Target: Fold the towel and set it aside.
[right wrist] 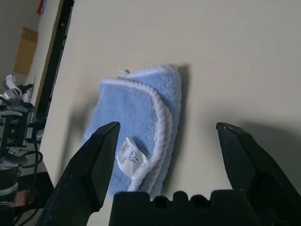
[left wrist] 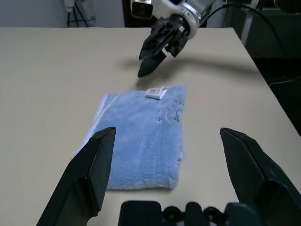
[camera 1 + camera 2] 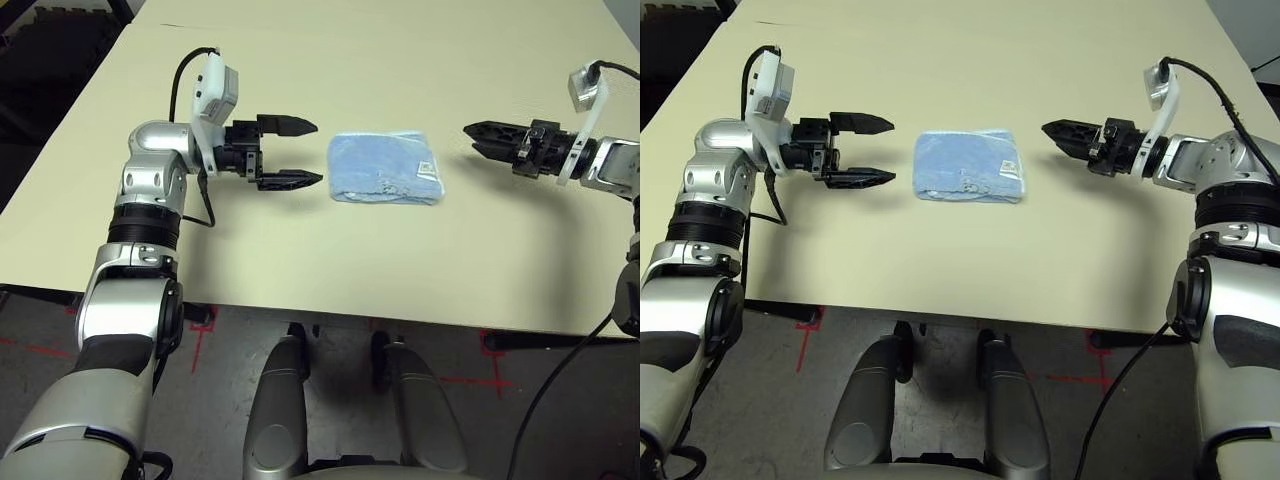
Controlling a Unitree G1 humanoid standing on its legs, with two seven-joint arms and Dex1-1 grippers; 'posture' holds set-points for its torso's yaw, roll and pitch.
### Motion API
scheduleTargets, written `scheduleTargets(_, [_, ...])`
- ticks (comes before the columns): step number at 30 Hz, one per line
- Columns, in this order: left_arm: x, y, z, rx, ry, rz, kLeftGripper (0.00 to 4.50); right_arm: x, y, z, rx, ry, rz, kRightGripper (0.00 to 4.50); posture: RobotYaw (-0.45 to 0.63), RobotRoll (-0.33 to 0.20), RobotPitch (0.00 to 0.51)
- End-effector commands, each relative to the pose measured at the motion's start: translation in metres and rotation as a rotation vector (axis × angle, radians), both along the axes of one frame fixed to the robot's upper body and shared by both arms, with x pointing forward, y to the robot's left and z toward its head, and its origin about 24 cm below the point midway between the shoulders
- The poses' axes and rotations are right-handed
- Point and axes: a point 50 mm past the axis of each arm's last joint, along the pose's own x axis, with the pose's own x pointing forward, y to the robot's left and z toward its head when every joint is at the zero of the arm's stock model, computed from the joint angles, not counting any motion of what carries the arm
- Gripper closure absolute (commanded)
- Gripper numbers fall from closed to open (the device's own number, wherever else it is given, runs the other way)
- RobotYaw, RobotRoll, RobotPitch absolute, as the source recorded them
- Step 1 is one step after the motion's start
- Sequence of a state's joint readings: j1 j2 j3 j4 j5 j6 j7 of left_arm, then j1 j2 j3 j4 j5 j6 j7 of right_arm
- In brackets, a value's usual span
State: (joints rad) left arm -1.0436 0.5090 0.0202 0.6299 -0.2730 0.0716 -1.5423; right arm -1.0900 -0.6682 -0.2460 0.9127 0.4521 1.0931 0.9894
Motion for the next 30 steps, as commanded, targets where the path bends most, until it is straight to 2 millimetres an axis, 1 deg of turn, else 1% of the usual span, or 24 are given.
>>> scheduleTargets(1, [-0.003, -0.003, -0.004, 0.004, 0.020, -0.016, 0.00, -0.005, 0.001, -0.015, 0.009, 0.077, 0.011, 0.04, 0.05, 0.000, 0.284])
scheduleTargets(4, [-0.004, -0.004, -0.003, 0.005, 0.027, -0.013, 0.00, -0.005, 0.006, -0.021, 0.024, 0.107, 0.035, 0.04, 0.07, 0.000, 0.297])
scheduleTargets(9, [-0.005, -0.005, -0.003, -0.002, 0.045, -0.004, 0.00, -0.002, 0.025, -0.030, 0.038, 0.138, 0.087, 0.04, 0.08, 0.000, 0.303])
scheduleTargets(14, [-0.005, -0.007, -0.003, -0.003, 0.053, 0.000, 0.00, 0.002, 0.047, -0.034, 0.045, 0.158, 0.153, 0.04, 0.09, 0.000, 0.306])
scheduleTargets(19, [-0.006, -0.010, -0.003, -0.005, 0.061, -0.007, 0.00, 0.003, 0.062, -0.035, 0.053, 0.178, 0.211, 0.04, 0.10, 0.000, 0.306])
scheduleTargets(22, [-0.007, -0.011, -0.003, -0.003, 0.067, -0.008, 0.00, 0.004, 0.067, -0.032, 0.062, 0.173, 0.221, 0.04, 0.10, 0.000, 0.305])
scheduleTargets(26, [-0.009, -0.011, -0.004, -0.003, 0.072, -0.009, 0.00, 0.005, 0.065, -0.033, 0.060, 0.172, 0.217, 0.04, 0.10, 0.000, 0.302])
scheduleTargets(28, [-0.009, -0.011, -0.005, -0.002, 0.074, -0.010, 0.00, 0.004, 0.064, -0.033, 0.059, 0.175, 0.216, 0.40, 0.10, 0.000, 0.301])
scheduleTargets(30, [-0.009, -0.011, -0.006, 0.000, 0.076, -0.012, 0.00, 0.004, 0.063, -0.033, 0.059, 0.176, 0.215, 0.96, 0.09, 0.000, 0.301])
